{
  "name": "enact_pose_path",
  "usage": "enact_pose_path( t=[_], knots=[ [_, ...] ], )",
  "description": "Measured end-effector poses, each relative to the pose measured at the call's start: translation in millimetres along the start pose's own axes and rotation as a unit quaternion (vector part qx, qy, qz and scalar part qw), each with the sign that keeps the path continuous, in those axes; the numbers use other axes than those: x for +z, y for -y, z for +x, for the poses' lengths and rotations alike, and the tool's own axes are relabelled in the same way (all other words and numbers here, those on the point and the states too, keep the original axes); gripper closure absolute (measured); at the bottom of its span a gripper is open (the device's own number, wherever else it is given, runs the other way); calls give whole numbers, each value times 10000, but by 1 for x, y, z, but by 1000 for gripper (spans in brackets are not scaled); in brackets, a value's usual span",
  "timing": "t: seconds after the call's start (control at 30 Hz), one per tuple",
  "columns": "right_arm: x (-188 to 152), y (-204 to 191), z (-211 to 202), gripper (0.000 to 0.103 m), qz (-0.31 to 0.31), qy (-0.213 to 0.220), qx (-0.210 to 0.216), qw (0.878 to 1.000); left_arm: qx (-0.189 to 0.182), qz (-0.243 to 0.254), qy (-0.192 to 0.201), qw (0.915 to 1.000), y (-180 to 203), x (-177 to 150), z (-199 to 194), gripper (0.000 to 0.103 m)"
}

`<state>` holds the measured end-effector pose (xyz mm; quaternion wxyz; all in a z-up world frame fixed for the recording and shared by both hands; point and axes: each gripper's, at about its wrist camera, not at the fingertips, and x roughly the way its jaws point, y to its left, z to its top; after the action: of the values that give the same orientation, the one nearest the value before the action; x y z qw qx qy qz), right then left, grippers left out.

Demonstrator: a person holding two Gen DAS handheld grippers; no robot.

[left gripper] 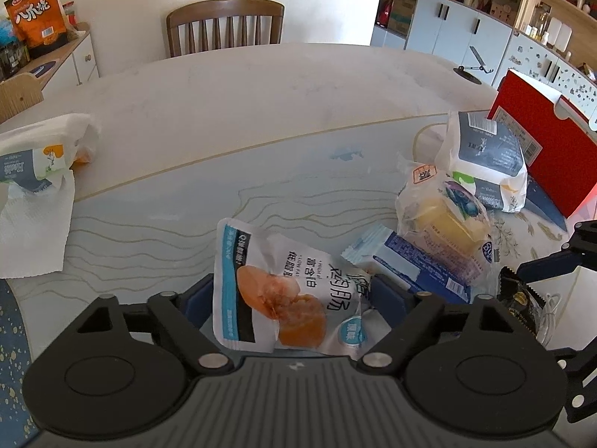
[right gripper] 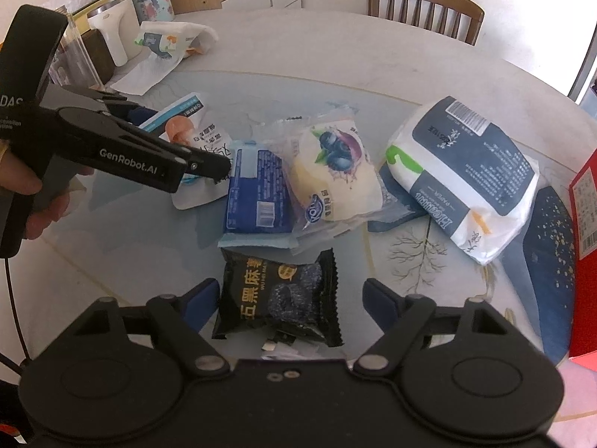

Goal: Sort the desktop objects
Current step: 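Grasp the white sausage snack bag with left tool while right tool grasps the black snack packet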

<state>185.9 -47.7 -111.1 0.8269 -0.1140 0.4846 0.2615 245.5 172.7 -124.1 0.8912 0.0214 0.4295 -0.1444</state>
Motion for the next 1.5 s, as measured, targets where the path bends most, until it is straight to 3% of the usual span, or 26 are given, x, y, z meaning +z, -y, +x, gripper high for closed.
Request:
enact_pose_path(
  t=[0.03,0.27,0.4,0.47,0.5,1.0,1.13,1.5],
  knots=[
    [-1,0,0,22,-9,5,-6,10000,-6,-5,15,10000,0,0,-1,25],
    [0,0,0,37,-35,-16,3,10000,-72,-101,30,9999,-2,0,-3,30],
    [-1,1,-3,40,-26,21,-2,10000,-33,-166,48,9998,-3,-3,-6,31],
    [-1,2,-4,42,-4,37,13,10000,-40,-203,69,9998,-4,-4,-8,36],
    [-1,2,-5,43,-3,43,18,10000,-50,-216,85,9997,-3,-4,-8,44],
    [1,7,-20,50,92,224,57,9997,-153,-728,169,9971,-11,-15,-26,54],
    [0,7,-26,50,107,288,59,9995,-231,-982,266,9945,-14,-16,-36,68],
    [0,10,-47,51,177,485,146,9986,-390,-1288,387,9901,-9,-22,-56,81]
  ],
)
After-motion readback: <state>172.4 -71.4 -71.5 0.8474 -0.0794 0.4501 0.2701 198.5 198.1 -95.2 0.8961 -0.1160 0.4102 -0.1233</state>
